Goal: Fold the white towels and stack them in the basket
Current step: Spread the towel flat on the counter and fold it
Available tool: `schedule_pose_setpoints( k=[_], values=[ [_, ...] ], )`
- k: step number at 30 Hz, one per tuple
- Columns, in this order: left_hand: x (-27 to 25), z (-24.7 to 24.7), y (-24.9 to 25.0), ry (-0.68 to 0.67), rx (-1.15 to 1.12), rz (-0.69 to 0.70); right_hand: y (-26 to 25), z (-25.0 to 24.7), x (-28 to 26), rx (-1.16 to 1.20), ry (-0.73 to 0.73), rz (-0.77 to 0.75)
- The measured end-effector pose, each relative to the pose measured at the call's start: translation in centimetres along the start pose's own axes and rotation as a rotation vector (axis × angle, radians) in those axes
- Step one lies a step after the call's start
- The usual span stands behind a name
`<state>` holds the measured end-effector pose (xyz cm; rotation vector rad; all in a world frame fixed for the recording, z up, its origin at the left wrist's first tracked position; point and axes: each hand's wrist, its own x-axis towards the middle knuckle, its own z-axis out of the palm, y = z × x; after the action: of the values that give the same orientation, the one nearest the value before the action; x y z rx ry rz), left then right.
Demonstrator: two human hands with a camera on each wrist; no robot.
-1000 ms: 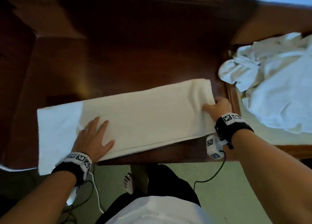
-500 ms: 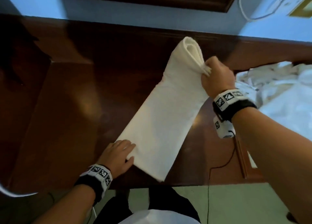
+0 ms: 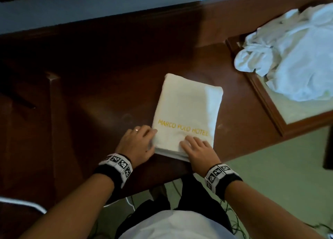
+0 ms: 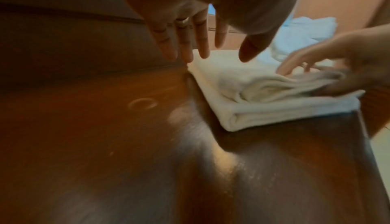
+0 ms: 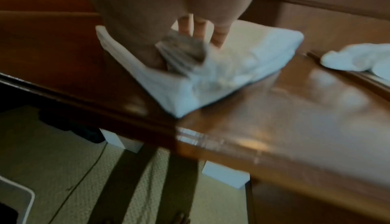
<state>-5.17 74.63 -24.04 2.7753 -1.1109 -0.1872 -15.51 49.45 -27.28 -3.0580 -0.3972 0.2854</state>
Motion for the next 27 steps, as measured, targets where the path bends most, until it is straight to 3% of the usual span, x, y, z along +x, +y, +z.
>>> schedule_pose_setpoints(
  k=[2,5,8,11,15,17,19,21,24,27],
  values=[
    [0.8,1.0,0.9,-0.122,0.094,0.135,-0.1,-0.1,-1.2,0.032,0.009,0.085],
    [2.1,2.1,2.0,-0.216,0.162,0.189,1.3,0.1,-2.3,0.042,-0.044,0.158],
    [3.4,1.8,2.5,-0.198,0.131,0.198,3.0,0.1,-2.4,0.126,-0.062,0.220],
    [3.9,1.2,1.9,-0.153,0.078,0.258,3.3,-0.9,-1.9,0.209,0.087,0.291],
    [3.7,0.4,0.8,0.019,0.016,0.255,2.4,-2.2,-2.2,0.143,0.295,0.286],
    [2.7,0.9,0.6,0.030,-0.016,0.261,2.0,-1.5,-3.3,0.073,0.253,0.252],
    [1.5,2.0,0.4,-0.054,-0.020,0.268,1.6,-0.2,-4.4,0.024,0.117,0.240],
    [0.9,2.9,0.2,-0.092,-0.066,0.192,1.5,0.5,-4.8,0.037,0.039,0.276],
    [0.9,2.8,0.7,-0.022,-0.210,0.098,1.3,-0.1,-4.3,0.119,0.128,0.334],
    [0.1,3.2,1.0,0.014,-0.227,0.152,1.4,0.3,-4.7,0.070,0.114,0.303]
  ],
)
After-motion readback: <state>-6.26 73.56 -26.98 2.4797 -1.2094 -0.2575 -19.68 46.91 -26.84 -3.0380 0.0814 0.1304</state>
